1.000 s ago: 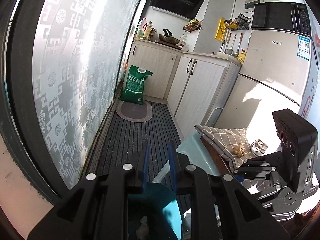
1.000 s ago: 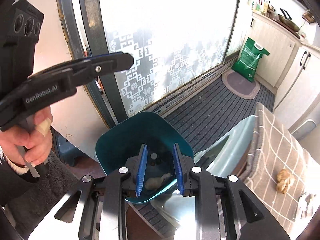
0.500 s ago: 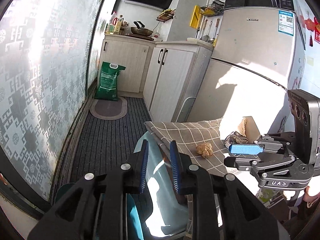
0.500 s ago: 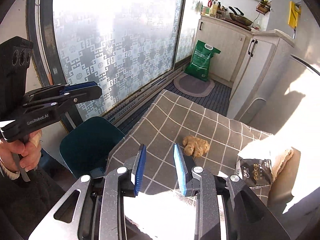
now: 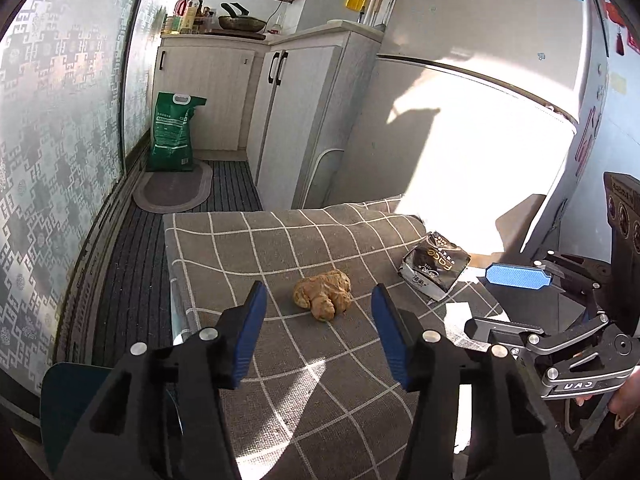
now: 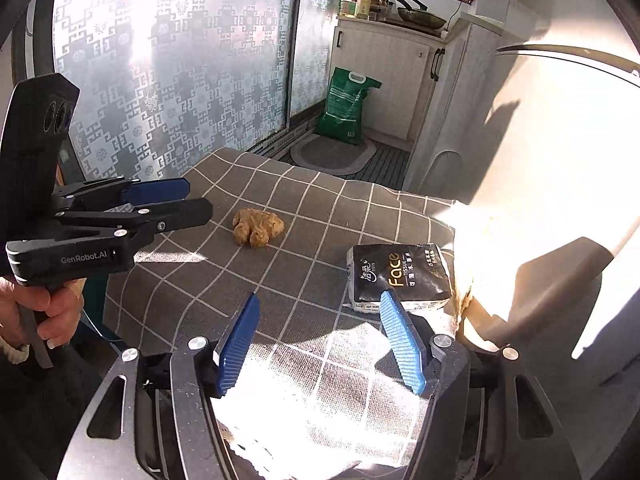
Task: Collect trash
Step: 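Grasp the ginger root with the left tool while the right tool approaches the black bag, then grasp the black Face tissue bag with the right tool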
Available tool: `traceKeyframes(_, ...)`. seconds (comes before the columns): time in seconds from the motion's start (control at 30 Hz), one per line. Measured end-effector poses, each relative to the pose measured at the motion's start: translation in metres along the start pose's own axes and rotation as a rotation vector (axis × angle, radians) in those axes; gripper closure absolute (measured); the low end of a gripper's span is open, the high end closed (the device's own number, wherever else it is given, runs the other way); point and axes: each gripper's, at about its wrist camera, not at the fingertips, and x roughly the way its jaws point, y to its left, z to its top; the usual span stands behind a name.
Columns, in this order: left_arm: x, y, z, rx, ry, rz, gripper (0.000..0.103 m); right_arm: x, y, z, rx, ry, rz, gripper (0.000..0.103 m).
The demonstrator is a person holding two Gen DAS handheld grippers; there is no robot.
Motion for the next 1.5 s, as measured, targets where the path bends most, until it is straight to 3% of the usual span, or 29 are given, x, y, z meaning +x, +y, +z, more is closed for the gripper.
traceKeyframes(0.2, 0.031, -0.013, 0.004, 0.011, 0.050, 0.042, 0.033, -0.001, -0.022, -0.016, 0.041, -0.003, 0.013, 0.024)
traceKeyframes(0.47, 0.052, -0.015, 0.002, 0.009, 0.094, 0.109, 0.032, 0.007, -0.044, -0.023, 0.074, -0.010, -0.012, 0.013)
traceKeyframes(0.53, 0.057, -0.016, 0.001, 0.017, 0.105, 0.125, 0.038, 0.011, -0.044, -0.022, 0.056, -0.004, -0.017, 0.012)
traceKeyframes(0.6, 0.062, -0.016, 0.000, 0.018, 0.124, 0.133, 0.052, 0.016, -0.042, -0.020, 0.037, 0.003, -0.021, 0.010)
traceKeyframes(0.67, 0.065, -0.017, -0.001, 0.031, 0.125, 0.148, 0.057, 0.021, -0.043, -0.018, 0.043, 0.001, 0.005, 0.009)
traceKeyframes(0.9, 0.056, -0.014, -0.001, 0.009, 0.108, 0.110, 0.057, 0.033, -0.051, -0.011, 0.063, -0.005, 0.018, 0.008)
traceKeyframes(1.0, 0.051, -0.013, 0.000, 0.003, 0.096, 0.094, 0.057, 0.038, -0.051, -0.011, 0.050, -0.002, -0.002, 0.008)
traceKeyframes(1.07, 0.047, -0.012, 0.000, -0.008, 0.090, 0.080, 0.057, 0.040, -0.051, -0.010, 0.045, -0.002, -0.013, 0.002)
traceKeyframes(1.5, 0.038, -0.018, -0.002, 0.009, 0.093, 0.046, 0.057, 0.050, -0.037, -0.006, 0.009, 0.012, -0.112, 0.003)
